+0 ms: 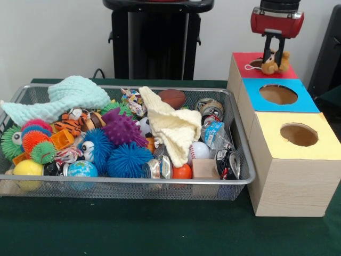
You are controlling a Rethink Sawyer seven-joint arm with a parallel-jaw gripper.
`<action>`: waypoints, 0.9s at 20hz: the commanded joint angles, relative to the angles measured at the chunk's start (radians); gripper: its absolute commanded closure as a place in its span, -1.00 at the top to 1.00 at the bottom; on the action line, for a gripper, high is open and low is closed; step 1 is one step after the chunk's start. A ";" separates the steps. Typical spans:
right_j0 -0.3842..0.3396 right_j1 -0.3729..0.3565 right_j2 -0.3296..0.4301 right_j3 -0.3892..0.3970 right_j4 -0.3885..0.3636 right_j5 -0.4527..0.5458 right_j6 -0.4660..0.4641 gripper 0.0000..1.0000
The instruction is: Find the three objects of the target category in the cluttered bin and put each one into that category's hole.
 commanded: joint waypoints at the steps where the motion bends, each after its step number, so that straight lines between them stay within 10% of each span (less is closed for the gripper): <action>1: -0.075 -0.018 0.111 0.091 0.025 -0.064 0.228 -1.00; 18: -0.156 -0.010 0.159 0.152 -0.020 -0.131 0.201 -1.00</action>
